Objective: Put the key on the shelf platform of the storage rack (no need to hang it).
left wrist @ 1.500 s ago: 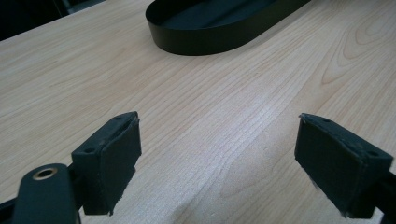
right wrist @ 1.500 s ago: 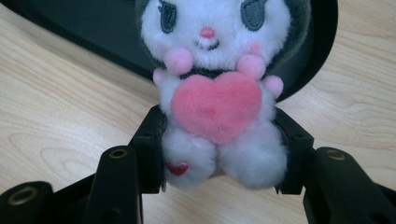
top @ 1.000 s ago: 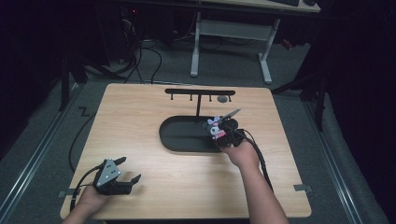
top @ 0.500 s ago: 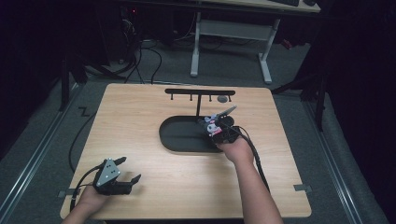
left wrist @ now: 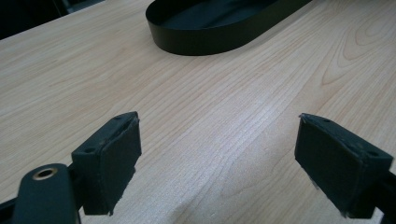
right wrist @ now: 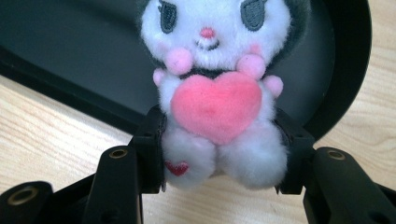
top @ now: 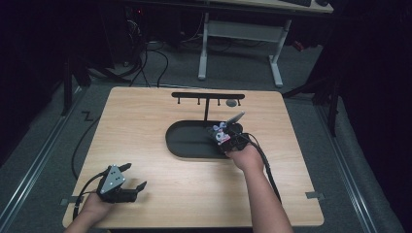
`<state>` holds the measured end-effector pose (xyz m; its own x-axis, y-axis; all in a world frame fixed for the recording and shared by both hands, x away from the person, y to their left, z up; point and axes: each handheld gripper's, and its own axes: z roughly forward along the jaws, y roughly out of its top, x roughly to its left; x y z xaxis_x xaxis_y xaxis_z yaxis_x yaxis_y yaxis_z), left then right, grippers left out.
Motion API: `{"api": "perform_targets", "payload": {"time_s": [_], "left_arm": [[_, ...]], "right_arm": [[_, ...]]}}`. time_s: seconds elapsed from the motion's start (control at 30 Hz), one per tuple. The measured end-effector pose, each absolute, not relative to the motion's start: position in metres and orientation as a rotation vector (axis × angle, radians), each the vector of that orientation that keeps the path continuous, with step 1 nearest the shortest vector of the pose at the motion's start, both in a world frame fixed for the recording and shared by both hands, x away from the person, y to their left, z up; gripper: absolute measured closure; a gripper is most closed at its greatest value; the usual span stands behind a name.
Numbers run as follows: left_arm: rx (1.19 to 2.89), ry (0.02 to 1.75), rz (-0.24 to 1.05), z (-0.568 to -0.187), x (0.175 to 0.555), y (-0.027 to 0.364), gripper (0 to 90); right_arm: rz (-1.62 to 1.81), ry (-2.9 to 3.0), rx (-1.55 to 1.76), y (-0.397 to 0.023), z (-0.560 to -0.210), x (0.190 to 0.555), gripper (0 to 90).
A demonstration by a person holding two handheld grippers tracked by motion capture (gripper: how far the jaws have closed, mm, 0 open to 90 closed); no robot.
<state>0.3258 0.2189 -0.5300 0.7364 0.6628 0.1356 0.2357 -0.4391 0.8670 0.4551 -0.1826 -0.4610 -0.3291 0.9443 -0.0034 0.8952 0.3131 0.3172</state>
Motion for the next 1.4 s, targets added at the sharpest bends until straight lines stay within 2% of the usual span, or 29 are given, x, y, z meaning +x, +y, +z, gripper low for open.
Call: {"api": "perform_targets", "payload": {"time_s": [0.77,0.9,0.93,1.03,1.4], "left_arm": [[2.016,0.681,0.586,-0.53,0.326,0.219,15.5],[2.016,0.681,0.586,-0.53,0.326,0.219,15.5],[2.016,0.681,0.585,-0.53,0.326,0.219,15.5],[2.016,0.682,0.585,-0.53,0.326,0.218,15.5],[2.019,0.68,0.589,-0.53,0.326,0.218,15.5]], "right_arm": [[0.365,2.406,1.694,-0.173,-0.475,0.464,46.0],[0.379,2.404,1.689,-0.17,-0.479,0.464,41.2],[0.379,2.413,1.675,-0.17,-0.479,0.463,35.9],[0.4,2.393,1.654,-0.169,-0.474,0.46,31.0],[0.485,2.342,1.61,-0.174,-0.454,0.443,27.5]]}}
